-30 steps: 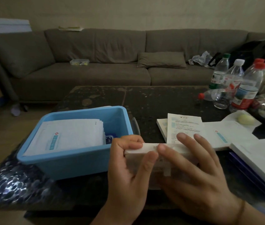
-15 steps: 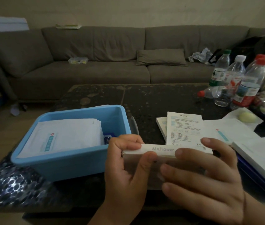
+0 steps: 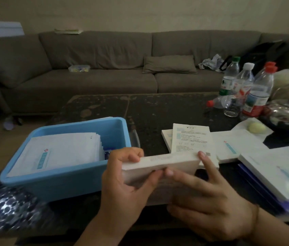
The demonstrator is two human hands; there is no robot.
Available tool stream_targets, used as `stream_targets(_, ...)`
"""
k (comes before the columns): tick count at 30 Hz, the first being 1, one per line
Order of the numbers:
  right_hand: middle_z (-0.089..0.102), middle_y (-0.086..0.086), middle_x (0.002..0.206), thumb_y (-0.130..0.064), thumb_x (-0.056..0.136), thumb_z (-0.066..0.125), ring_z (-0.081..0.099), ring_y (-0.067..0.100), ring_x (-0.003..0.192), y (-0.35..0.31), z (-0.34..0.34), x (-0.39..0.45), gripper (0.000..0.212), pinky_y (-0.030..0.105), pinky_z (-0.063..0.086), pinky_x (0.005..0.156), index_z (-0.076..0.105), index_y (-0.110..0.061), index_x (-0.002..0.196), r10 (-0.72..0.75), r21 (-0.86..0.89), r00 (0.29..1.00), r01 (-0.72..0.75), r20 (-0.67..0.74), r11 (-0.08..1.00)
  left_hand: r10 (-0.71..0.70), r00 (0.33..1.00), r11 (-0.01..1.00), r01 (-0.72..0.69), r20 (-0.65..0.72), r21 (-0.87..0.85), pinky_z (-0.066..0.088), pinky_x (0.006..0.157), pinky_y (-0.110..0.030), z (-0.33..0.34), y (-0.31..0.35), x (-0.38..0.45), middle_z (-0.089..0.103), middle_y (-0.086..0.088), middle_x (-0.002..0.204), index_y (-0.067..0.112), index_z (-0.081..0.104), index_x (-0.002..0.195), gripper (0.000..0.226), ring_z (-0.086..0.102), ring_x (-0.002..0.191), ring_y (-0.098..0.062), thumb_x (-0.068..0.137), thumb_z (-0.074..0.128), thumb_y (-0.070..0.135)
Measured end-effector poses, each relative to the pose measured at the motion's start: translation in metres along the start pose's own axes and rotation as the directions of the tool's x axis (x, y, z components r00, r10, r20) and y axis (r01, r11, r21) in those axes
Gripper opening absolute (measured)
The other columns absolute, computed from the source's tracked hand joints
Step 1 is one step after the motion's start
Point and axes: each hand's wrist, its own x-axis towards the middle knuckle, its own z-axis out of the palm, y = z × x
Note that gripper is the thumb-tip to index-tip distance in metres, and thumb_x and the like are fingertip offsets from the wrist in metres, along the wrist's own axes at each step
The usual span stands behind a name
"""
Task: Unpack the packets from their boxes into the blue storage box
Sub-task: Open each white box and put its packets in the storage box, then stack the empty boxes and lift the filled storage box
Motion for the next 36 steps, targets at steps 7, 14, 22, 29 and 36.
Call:
stream_targets(7,0.048,-0.036,0.129,-0.049,0.071,0.077,0.045,-0.013,0.122,-0.002,-0.037,-0.018,0.103,0.012,0.040,0.101,0.003,-0.057,0.143,0.674,0.499,0.502,-0.838,0.542,0.223,-0.095,0.994,0.994,0.098,-0.054,0.055,0.048,0.080,-0.005,0.005,0.025,-0.020,0.063,0.021,0.103,0.053,0.047,0.100,0.067,0.063,0.098,0.001,0.053,0.090,0.033)
stream_targets(14,0.074,-0.007,0.100,-0.031,0.074,0.073,0.073,0.019,0.078,0.023,-0.063,-0.049,0.066,0.036,0.061,0.067,0.026,-0.047,0.118,0.809,0.681,0.200,-0.668,0.552,-0.300,-0.434,0.901,0.876,0.416,-0.021,-0.243,0.051,0.095,-0.032,0.074,0.043,0.014,0.044,0.048,0.118,0.055,0.032,0.127,0.080,0.053,0.115,0.009,0.065,0.081,0.042)
stream_targets(22,0.068,-0.007,0.085,-0.057,0.079,0.066,0.066,0.011,0.081,0.125,-0.045,-0.073,0.046,0.035,0.055,0.074,0.044,-0.030,0.109,0.947,0.313,-0.051,-0.937,0.316,-0.155,-0.459,0.855,0.886,0.419,0.243,0.200,0.028,0.113,-0.029,0.143,0.021,-0.019,0.027,0.023,0.140,0.044,0.048,0.109,0.042,0.025,0.136,0.001,0.083,0.074,0.023)
stream_targets(29,0.065,-0.007,0.093,-0.064,0.083,0.054,0.058,0.017,0.095,0.143,-0.036,-0.101,0.034,0.039,0.054,0.081,0.057,-0.032,0.092,0.951,-0.089,0.037,-0.994,0.306,0.068,-0.494,0.841,0.840,0.397,0.221,0.369,0.028,0.115,-0.033,0.158,0.006,-0.015,0.027,0.015,0.149,0.037,0.051,0.115,0.038,0.018,0.140,-0.005,0.085,0.073,0.025)
stream_targets(36,0.061,-0.018,0.092,-0.050,0.088,0.057,0.052,0.006,0.093,0.116,-0.041,-0.057,0.018,0.026,0.048,0.082,0.062,-0.034,0.096,0.926,0.013,0.360,-0.933,0.115,0.361,0.011,0.960,0.873,-0.146,0.281,0.466,0.031,0.113,-0.030,0.102,0.033,0.010,0.047,0.000,0.138,0.023,0.064,0.108,0.024,0.038,0.135,-0.019,0.086,0.064,0.030)
